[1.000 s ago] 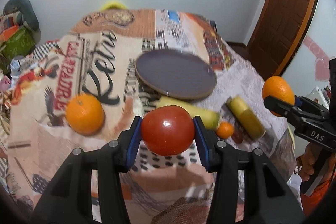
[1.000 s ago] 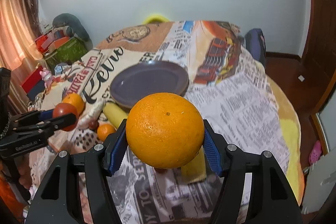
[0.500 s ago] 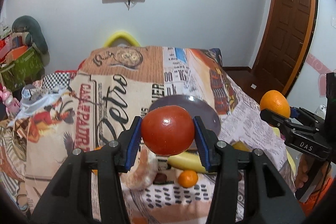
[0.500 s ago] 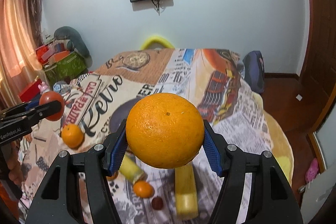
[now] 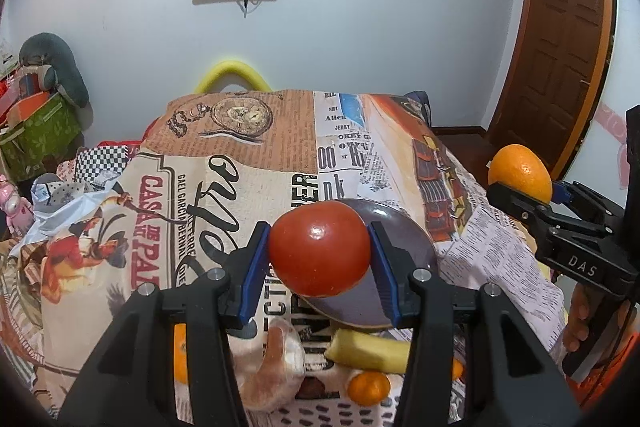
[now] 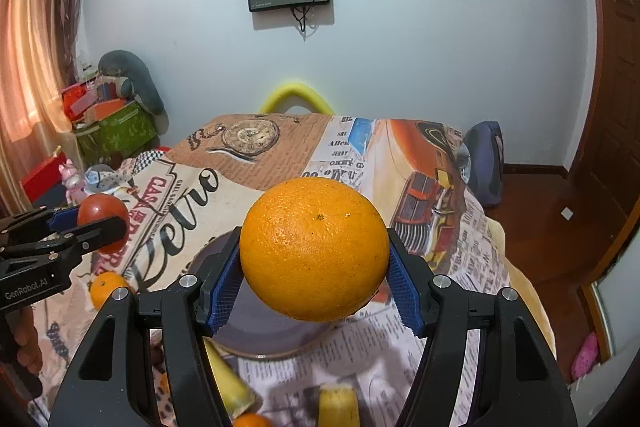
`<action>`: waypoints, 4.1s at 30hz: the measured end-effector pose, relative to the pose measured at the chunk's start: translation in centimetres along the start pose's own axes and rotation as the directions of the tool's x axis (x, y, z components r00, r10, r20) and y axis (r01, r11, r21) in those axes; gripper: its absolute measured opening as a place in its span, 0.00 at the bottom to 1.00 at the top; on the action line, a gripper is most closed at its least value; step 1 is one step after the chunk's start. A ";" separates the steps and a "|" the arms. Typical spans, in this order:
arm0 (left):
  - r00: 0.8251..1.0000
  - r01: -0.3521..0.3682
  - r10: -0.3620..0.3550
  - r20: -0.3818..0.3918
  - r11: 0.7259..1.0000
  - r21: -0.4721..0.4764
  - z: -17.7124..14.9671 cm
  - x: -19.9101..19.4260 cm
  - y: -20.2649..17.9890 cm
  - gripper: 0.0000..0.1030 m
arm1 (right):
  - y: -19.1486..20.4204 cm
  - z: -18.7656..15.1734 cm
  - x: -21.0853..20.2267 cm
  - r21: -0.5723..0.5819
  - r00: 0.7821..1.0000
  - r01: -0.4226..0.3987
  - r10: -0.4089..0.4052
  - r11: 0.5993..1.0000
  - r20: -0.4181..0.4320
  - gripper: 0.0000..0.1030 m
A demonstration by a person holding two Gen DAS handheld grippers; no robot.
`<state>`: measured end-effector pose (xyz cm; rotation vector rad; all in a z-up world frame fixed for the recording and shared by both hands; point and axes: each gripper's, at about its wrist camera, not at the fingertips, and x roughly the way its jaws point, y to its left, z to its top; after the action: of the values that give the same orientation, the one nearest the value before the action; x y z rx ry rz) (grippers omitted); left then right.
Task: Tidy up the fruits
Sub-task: 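Carry the orange with the right tool while the left tool carries the tomato toward the grey plate, then open the right tool to set the orange on the plate while the left tool releases the tomato there, then grasp a yellow corn cob with the right tool while the left tool grasps a mandarin, then carry the corn cob with the right tool while the left tool carries the mandarin to the plate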
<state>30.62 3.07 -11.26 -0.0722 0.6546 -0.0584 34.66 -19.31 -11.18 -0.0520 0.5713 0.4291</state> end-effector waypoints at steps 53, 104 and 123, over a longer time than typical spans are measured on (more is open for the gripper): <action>0.959 -0.003 0.002 -0.284 1.000 -0.001 -0.4 14.5 1.7 0.61 | 0.5 -3.1 15.8 -0.125 0.892 -0.078 0.013 0.989 -0.452 0.62; 0.954 -0.105 0.064 -0.291 0.987 -0.126 -9.9 1.9 11.1 0.66 | -2.4 -11.6 0.4 -0.055 0.927 0.120 -0.132 0.991 -0.351 0.77; 0.955 -0.120 0.075 -0.288 0.982 -0.143 -10.0 4.4 11.3 0.65 | -2.6 -13.4 2.6 0.025 0.914 0.020 -0.008 0.999 -0.406 0.33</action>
<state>28.32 13.55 -22.79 -0.1877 0.9465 0.0811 30.82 -22.89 -24.09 -0.1194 0.9873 0.3979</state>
